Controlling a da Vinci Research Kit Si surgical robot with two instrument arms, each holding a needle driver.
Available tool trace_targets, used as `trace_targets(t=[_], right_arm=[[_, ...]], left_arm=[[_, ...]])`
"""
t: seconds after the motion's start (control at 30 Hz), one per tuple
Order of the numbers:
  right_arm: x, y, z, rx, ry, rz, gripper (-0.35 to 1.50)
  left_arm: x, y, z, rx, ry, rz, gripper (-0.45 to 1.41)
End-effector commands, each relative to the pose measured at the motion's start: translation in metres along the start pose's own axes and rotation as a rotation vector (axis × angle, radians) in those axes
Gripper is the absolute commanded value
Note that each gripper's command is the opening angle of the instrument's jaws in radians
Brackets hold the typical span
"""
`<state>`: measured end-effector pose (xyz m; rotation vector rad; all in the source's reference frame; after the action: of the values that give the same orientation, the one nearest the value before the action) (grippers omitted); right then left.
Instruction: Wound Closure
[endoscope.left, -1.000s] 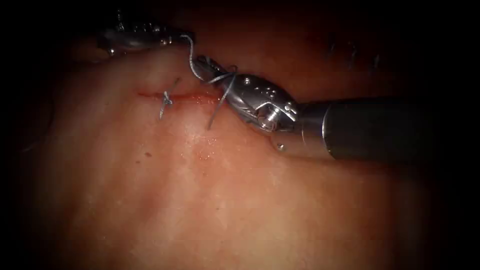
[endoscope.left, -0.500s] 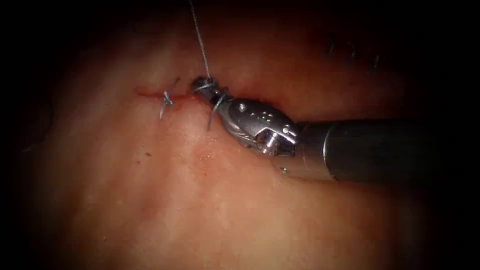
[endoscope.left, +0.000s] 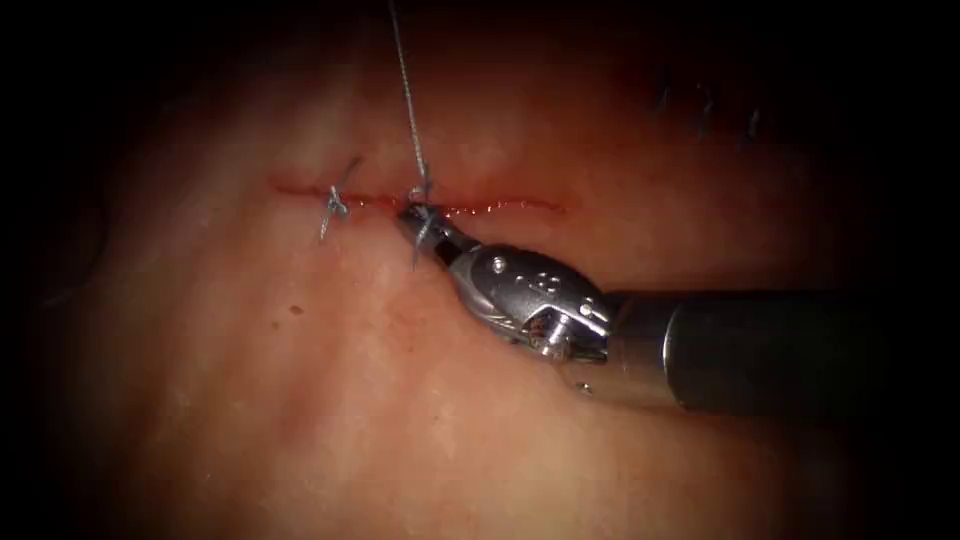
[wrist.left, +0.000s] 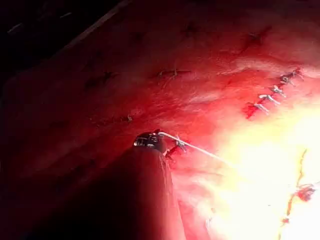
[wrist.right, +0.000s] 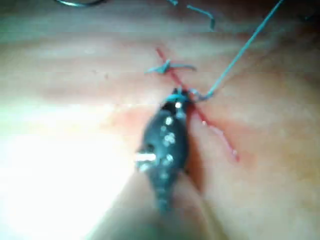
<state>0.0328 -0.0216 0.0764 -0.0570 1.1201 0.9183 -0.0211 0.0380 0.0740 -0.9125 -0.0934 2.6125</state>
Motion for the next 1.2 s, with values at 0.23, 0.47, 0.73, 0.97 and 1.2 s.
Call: trace_targets(t=[0.23,0.47,0.73,0.97,1.2], right_arm=[[-0.0007,-0.0032,-0.0010,0.008,-0.016,-0.007,-0.35],[-0.0009,-0.0036,-0.0011,0.068,-0.014,-0.002,-0.35],[-0.0020,-0.0046,-0.0015,0.080,-0.035,-0.003,-0.35],[-0.0023,-0.0059,-0.0021,0.111,-0.054,-0.010,-0.35],[-0.0027,-0.0080,-0.0030,0.218,-0.087,-0.021,-0.35]], left_arm=[[0.0015,-0.0035,-0.0001,0.028,0.015,0.002,-0.45],[0.0027,-0.0067,-0.0011,0.059,0.030,-0.001,-0.45],[0.0038,-0.0093,-0.0006,0.083,0.036,0.001,-0.45],[0.0041,-0.0101,0.0003,0.094,0.032,-0.003,-0.45],[0.0038,-0.0099,0.0007,0.101,0.031,0.001,-0.45]])
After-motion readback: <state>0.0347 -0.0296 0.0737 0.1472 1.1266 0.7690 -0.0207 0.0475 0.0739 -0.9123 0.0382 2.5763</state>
